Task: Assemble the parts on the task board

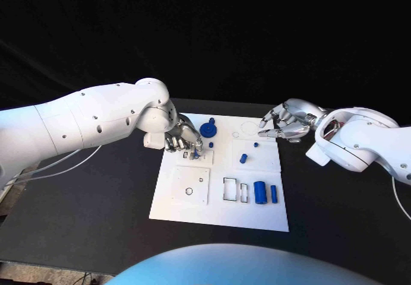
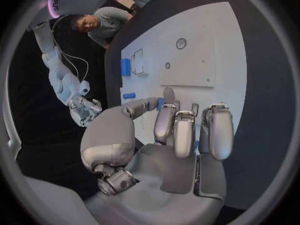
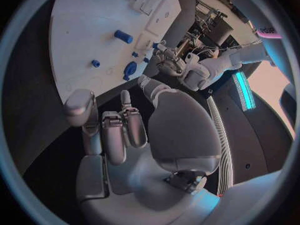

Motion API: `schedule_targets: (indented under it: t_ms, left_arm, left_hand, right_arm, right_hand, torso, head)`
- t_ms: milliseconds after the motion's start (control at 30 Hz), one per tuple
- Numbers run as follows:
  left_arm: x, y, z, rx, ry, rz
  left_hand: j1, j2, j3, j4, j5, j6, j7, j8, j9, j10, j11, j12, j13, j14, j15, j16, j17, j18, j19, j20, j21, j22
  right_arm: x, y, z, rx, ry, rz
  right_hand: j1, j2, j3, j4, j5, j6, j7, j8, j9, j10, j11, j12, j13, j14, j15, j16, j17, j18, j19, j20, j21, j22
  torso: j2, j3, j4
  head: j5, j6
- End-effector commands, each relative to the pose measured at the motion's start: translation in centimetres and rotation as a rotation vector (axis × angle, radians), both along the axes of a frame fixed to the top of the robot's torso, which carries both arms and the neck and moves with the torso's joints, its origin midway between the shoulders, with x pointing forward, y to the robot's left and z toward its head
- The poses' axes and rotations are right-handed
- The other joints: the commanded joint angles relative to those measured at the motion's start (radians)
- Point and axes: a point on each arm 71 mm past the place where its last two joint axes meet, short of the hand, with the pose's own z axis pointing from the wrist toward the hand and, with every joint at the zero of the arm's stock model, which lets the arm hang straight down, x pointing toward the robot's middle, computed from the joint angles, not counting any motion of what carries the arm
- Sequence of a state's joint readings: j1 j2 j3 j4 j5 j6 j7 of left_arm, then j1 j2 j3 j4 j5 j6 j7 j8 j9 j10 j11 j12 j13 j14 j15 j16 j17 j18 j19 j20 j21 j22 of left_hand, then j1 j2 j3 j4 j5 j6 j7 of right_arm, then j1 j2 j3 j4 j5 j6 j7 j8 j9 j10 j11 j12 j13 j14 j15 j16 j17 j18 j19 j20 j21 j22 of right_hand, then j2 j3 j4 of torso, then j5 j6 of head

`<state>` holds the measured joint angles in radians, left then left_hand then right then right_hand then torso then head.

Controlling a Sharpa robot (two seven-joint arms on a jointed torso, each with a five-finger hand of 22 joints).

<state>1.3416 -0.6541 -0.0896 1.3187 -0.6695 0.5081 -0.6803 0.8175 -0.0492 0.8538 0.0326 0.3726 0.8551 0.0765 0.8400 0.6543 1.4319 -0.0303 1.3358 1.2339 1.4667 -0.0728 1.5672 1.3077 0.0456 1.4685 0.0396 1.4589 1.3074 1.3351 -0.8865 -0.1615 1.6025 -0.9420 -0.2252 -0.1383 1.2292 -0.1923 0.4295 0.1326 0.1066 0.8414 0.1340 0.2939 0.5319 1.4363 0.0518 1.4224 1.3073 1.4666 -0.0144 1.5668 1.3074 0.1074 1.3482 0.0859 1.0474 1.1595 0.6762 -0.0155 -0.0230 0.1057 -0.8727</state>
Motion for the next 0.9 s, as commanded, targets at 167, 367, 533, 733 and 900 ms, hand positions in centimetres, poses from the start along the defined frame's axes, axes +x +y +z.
schedule_targets:
  t_ms: [167,367,533,733,900]
  left_arm:
    - [0.2,-0.8,0.0,-0.027,0.085,-0.039]
    - [0.9,-0.7,-0.1,-0.012,0.098,-0.039]
    - [1.4,-0.6,-0.2,0.007,0.094,-0.035]
    - [1.6,-0.7,-0.3,0.034,0.076,-0.038]
    - [1.7,-0.7,-0.4,0.053,0.067,-0.044]
  left_hand:
    - [0.034,0.030,0.117,-0.123,0.010,0.054,-0.046,0.004,0.002,0.012,-0.003,0.003,0.002,0.104,-0.003,0.004,0.263,-0.011,0.019,-0.004,0.002,0.164]
    - [0.034,0.029,0.115,-0.126,0.016,0.058,-0.047,0.006,0.007,0.014,-0.004,0.005,0.005,0.104,-0.004,0.004,0.263,-0.012,0.019,-0.004,0.002,0.165]
    - [0.034,0.030,0.115,-0.128,0.019,0.059,-0.048,0.006,0.009,0.014,-0.004,0.006,0.006,0.104,-0.004,0.004,0.263,-0.012,0.019,-0.004,0.003,0.165]
    - [0.034,0.030,0.115,-0.129,0.022,0.059,-0.048,0.006,0.011,0.015,-0.004,0.006,0.006,0.104,-0.004,0.004,0.263,-0.012,0.019,-0.005,0.003,0.166]
    - [0.034,0.031,0.114,-0.130,0.027,0.060,-0.048,0.005,0.014,0.015,-0.004,0.007,0.008,0.104,-0.004,0.004,0.263,-0.012,0.020,-0.005,0.004,0.167]
  right_arm:
    - [-0.1,0.2,-0.1,-0.010,0.004,0.016]
    - [-0.1,0.1,-0.1,-0.011,0.004,0.016]
    - [-0.1,0.2,-0.1,-0.011,0.004,0.015]
    - [-0.1,0.1,-0.1,-0.010,0.003,0.014]
    - [-0.1,0.1,0.0,-0.008,0.000,0.014]
  right_hand:
    - [0.001,-0.007,-0.001,0.007,0.003,-0.010,0.000,0.006,0.001,-0.006,0.001,-0.005,0.074,0.104,-0.003,0.004,0.263,0.011,-0.005,0.001,-0.004,-0.001]
    - [0.001,-0.007,-0.001,0.007,0.003,-0.010,0.000,0.006,0.001,-0.006,0.001,-0.005,0.074,0.104,-0.003,0.004,0.263,0.011,-0.005,0.001,-0.004,-0.001]
    - [0.001,-0.007,-0.001,0.007,0.003,-0.010,0.000,0.006,0.001,-0.006,0.001,-0.005,0.074,0.104,-0.003,0.004,0.263,0.011,-0.005,0.001,-0.004,-0.001]
    - [0.001,-0.007,-0.001,0.007,0.003,-0.010,0.000,0.006,0.001,-0.006,0.001,-0.005,0.074,0.104,-0.003,0.004,0.263,0.011,-0.005,0.001,-0.004,-0.001]
    - [0.001,-0.007,-0.001,0.007,0.003,-0.010,0.000,0.006,0.001,-0.006,0.001,-0.005,0.074,0.104,-0.003,0.004,0.263,0.011,-0.005,0.001,-0.004,-0.001]
  torso:
    - [-0.001,0.0008,0.0012]
    - [-0.001,0.0003,0.0019]
    - [-0.001,0.0007,0.0004]
    - [-0.001,0.0000,0.0007]
    - [0.001,-0.0009,0.0015]
  head:
    - [0.001,0.000]
    - [0.001,0.000]
    - [0.003,0.000]
    - [0.003,0.000]
    - [0.001,0.000]
